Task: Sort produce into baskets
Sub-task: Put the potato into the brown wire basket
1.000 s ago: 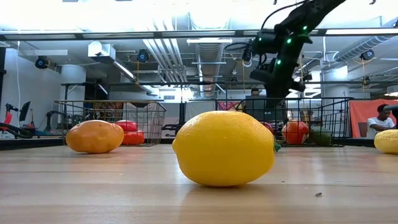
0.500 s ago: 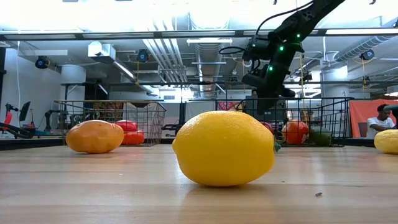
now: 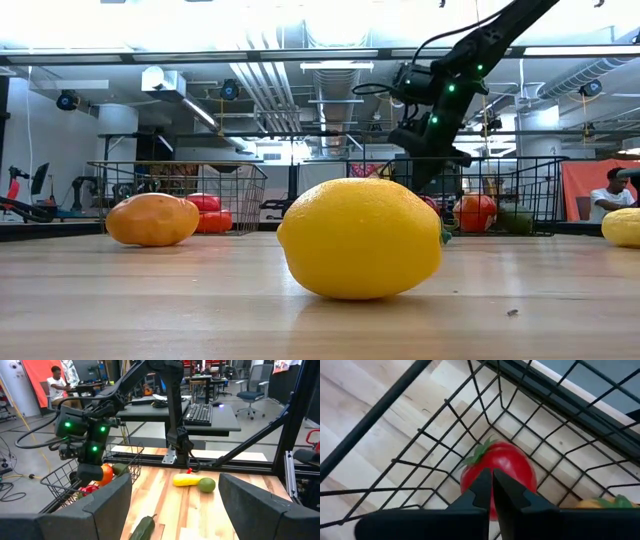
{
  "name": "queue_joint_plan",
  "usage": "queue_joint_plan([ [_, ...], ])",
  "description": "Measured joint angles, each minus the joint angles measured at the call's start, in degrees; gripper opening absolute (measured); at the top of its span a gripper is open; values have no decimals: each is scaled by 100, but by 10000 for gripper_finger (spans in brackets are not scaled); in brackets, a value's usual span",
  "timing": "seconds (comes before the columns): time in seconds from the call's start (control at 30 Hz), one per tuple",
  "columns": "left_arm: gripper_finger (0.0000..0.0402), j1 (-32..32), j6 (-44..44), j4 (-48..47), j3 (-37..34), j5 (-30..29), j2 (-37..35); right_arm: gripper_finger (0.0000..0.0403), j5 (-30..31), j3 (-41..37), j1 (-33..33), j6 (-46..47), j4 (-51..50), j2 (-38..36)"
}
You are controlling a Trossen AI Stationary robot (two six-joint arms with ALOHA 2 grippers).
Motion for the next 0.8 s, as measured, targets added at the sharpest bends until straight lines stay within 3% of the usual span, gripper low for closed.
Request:
queue_joint_plan([
  [0.8,279,0,-28,-1,-2,2,0,9,-4,7,-15,-177,-411,36],
])
